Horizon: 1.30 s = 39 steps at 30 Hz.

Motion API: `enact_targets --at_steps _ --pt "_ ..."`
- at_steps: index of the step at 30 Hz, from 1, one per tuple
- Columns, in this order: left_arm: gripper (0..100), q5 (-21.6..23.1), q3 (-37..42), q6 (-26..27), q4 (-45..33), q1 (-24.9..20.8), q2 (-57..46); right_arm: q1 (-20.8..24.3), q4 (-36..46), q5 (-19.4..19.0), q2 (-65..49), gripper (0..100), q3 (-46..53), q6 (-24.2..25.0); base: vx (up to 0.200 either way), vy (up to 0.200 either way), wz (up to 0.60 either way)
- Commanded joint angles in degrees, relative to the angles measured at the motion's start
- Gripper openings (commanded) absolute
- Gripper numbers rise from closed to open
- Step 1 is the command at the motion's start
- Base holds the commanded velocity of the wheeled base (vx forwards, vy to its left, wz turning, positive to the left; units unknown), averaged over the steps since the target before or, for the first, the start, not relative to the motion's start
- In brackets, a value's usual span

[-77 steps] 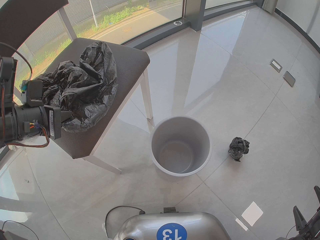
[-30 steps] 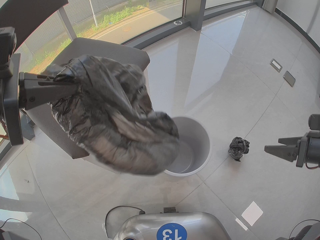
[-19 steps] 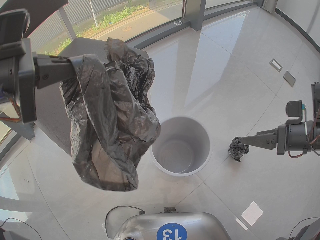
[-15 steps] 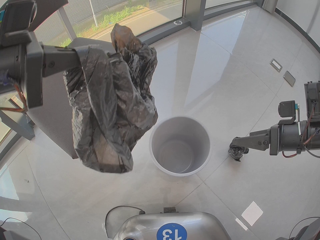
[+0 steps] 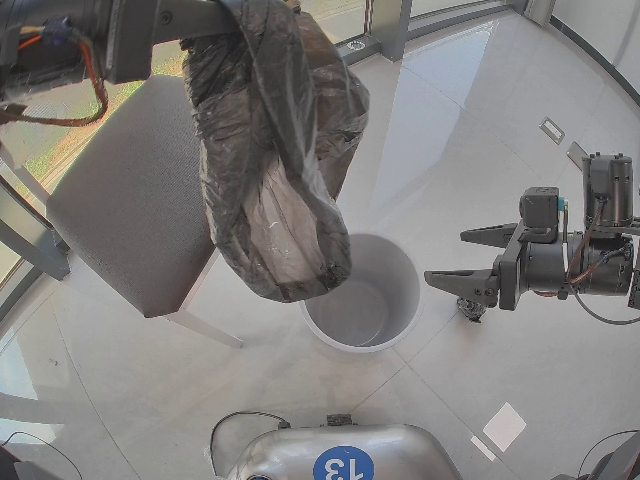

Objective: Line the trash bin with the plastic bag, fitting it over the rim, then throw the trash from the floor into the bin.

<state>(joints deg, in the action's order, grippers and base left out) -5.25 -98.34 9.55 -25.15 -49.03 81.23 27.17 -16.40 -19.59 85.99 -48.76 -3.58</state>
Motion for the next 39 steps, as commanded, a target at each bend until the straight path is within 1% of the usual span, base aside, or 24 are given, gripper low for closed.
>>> enact_targets --at_steps 1,4,6,11,14,19,22,25,32,39 --pt "0 -0.11 -4.05 -1.37 -0.08 -1.95 3.06 1.39 -0.74 3.51 1.81 100 -0.28 -5.29 0.0 0.0 0.0" --pt "0 -0.37 -5.63 -3.22 -0.08 -3.35 4.03 2.97 -0.92 6.49 2.51 100 -0.98 -8.63 0.0 0.0 0.0" --pt "0 -0.63 -6.78 -4.8 -0.08 -4.49 4.64 4.12 -1.88 6.85 2.95 100 -1.25 -9.86 0.0 0.0 0.0" --pt "0 -3.1 -10.82 -5.94 -0.08 -6.96 7.1 7.54 -6.1 7.29 4.62 100 -2.39 -10.13 0.0 0.0 0.0" --pt "0 -3.18 -11.87 -5.94 0.01 -6.96 7.9 9.39 -6.54 7.73 5.06 100 -3.71 -10.04 0.0 0.0 0.0" --pt "0 -3.18 -11.87 -6.03 0.19 -6.43 8.6 10.62 -6.54 7.73 5.06 100 -3.01 -10.13 0.0 0.0 0.0" --pt "0 -3.18 -11.87 -6.12 0.45 -4.93 8.95 10.8 -6.63 7.73 4.89 100 -1.69 -10.39 0.0 0.0 0.0" --pt "0 -3.18 -12.58 -6.12 0.72 -4.85 9.21 11.15 -6.72 7.73 4.8 100 -0.28 -11.01 0.0 0.0 0.0" --pt "0 -3.27 -14.77 -6.12 0.1 -6.69 8.86 10.62 -6.72 7.73 5.94 100 0.69 -11.53 0.0 0.0 0.0" --pt "0 -3.27 -16.25 -6.12 0.01 -8.19 8.77 11.5 -7.07 7.81 8.58 100 -3.09 -11.53 0.0 0.0 0.0"
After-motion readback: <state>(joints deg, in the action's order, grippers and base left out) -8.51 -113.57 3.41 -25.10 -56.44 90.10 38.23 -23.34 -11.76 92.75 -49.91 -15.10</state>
